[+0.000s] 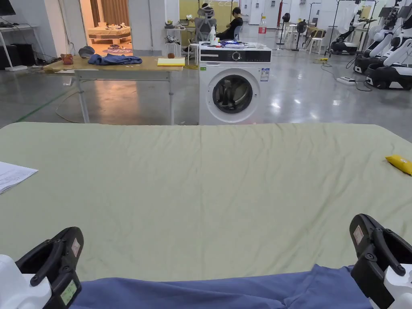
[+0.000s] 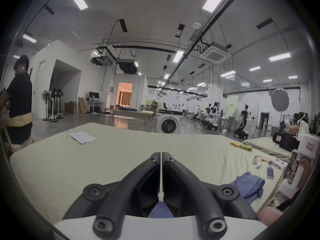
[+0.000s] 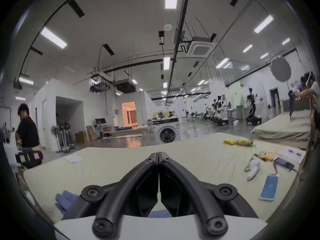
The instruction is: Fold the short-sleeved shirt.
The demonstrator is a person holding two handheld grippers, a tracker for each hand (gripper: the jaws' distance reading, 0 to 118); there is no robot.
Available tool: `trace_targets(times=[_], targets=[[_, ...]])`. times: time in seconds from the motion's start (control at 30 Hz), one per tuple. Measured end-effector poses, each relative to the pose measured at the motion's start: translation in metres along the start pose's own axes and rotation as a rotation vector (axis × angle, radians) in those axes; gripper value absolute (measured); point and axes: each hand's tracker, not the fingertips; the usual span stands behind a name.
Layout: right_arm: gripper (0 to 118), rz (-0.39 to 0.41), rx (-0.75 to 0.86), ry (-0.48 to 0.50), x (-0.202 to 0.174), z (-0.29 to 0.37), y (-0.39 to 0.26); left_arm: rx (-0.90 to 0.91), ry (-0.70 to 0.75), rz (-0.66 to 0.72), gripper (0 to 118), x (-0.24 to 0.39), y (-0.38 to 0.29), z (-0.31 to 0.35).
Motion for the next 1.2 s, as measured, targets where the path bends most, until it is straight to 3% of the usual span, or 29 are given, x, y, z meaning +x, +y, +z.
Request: trace_targets(times=[0.03, 0.13, 0.2, 0.33, 0.4, 0.43, 0.47, 0.5, 0.53, 0.57, 0.67, 0.73, 0.8, 0.97, 1.0, 1.03, 1.07, 1.1, 1.13, 1.2], targets=[[0, -0.027, -0.023, 0.019, 0.004, -0.003, 0.001, -0.011, -0.017, 0.015, 0, -0.005, 0.0, -0.001], [0, 0.025, -0.059, -0.016, 0.001, -0.007, 0.006, -0.064, 0.028, -0.021, 0, -0.023, 0.009, -0.002], [0, 0.031, -0.059, -0.028, 0.008, -0.002, 0.009, -0.157, 0.014, 0.044, 0, -0.056, 0.011, -0.009], [0, 0.024, -0.091, -0.011, 0.01, 0.003, 0.013, -0.567, -0.107, 0.386, 0, -0.146, -0.002, -0.045], [0, 0.037, -0.12, -0.003, 0.007, 0.0, 0.011, -0.651, -0.226, 0.575, 2, -0.179, -0.022, -0.057], [0, 0.038, -0.134, 0.008, 0.005, 0.001, 0.009, -0.694, -0.257, 0.638, 10, -0.195, -0.037, -0.061], [0, 0.039, -0.147, 0.014, 0.003, -0.001, 0.007, -0.729, -0.252, 0.663, 36, -0.203, -0.051, -0.066], [0, 0.04, -0.157, 0.015, 0.0, -0.003, 0.006, -0.763, -0.244, 0.666, 81, -0.204, -0.06, -0.07], [0, 0.038, -0.166, 0.016, -0.002, -0.005, 0.005, -0.807, -0.24, 0.676, 107, -0.208, -0.074, -0.073], [0, 0.031, -0.172, 0.017, -0.004, -0.004, 0.004, -0.805, -0.243, 0.706, 107, -0.216, -0.087, -0.077], [0, 0.023, -0.195, 0.029, -0.01, -0.008, 0.002, -0.813, -0.294, 0.929, 107, -0.226, -0.123, -0.089], [0, 0.035, -0.212, 0.035, -0.011, -0.007, 0.001, -0.677, -0.468, 1.105, 107, -0.227, -0.13, -0.099], [0, 0.047, -0.225, 0.038, -0.013, -0.008, 0.001, -0.729, -0.521, 1.225, 107, -0.216, -0.14, -0.115], [0, 0.034, -0.245, 0.042, -0.014, -0.01, 0.002, -0.873, -0.646, 1.039, 106, -0.173, -0.141, -0.144], [0, 0.03, -0.248, 0.041, -0.013, -0.011, 0.001, -0.882, -0.641, 1.029, 94, -0.17, -0.141, -0.148], [0, 0.025, -0.253, 0.041, -0.013, -0.012, 0.001, -0.873, -0.617, 1.037, 65, -0.18, -0.144, -0.153], [0, 0.019, -0.256, 0.042, -0.013, -0.013, 0.001, -0.877, -0.595, 1.026, 14, -0.183, -0.146, -0.155], [0, 0.013, -0.258, 0.042, -0.012, -0.013, -0.001, -0.915, -0.483, 0.98, 3, -0.188, -0.154, -0.155], [0, 0.008, -0.26, 0.042, -0.012, -0.013, -0.002, -1.003, -0.283, 0.863, 3, -0.189, -0.166, -0.155], [0, 0.001, -0.27, 0.043, -0.011, -0.014, -0.003, -0.857, -0.436, 0.998, 2, -0.197, -0.171, -0.148]])
